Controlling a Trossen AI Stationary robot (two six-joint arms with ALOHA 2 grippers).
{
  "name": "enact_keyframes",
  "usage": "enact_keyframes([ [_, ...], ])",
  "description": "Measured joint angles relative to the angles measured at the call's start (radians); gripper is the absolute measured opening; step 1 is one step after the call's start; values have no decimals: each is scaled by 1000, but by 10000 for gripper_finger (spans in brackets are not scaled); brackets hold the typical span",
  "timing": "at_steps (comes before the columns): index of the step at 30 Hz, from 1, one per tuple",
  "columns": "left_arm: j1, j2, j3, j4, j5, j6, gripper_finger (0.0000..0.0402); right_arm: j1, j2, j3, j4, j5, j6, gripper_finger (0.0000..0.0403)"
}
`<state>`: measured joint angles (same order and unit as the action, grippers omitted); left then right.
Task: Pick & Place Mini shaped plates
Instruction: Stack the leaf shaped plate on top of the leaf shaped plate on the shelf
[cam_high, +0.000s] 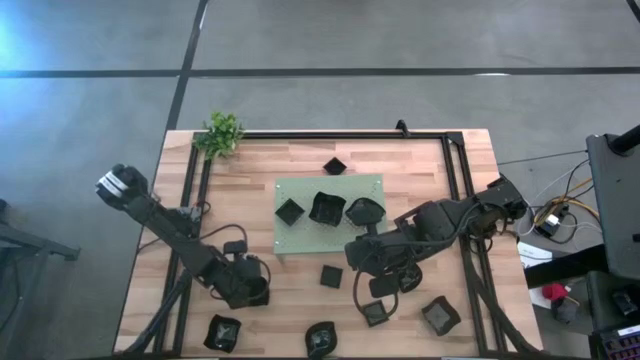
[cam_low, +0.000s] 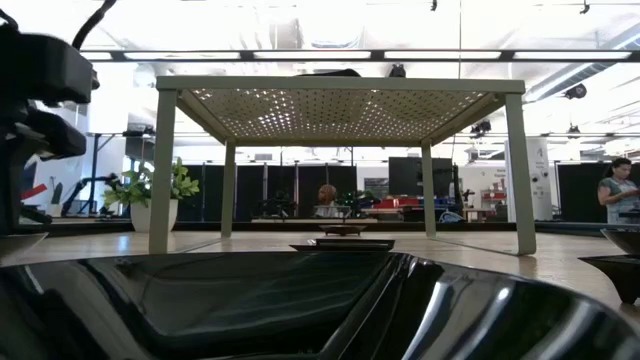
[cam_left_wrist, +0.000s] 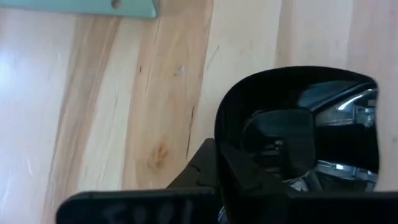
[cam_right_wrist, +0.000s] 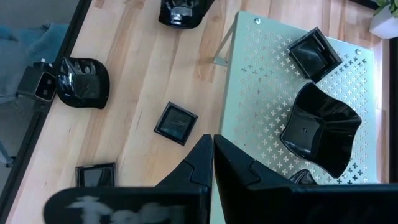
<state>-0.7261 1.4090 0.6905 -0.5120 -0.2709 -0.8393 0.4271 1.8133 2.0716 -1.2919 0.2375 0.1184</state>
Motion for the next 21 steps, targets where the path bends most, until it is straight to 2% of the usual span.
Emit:
enact_keyframes([
  [10,0,-67,72,-12,-60,9,0,0,0,0,20,0,-25,11],
  [21,0,-69,206,-29,-104,17,0,0,0,0,21,0,-48,11],
])
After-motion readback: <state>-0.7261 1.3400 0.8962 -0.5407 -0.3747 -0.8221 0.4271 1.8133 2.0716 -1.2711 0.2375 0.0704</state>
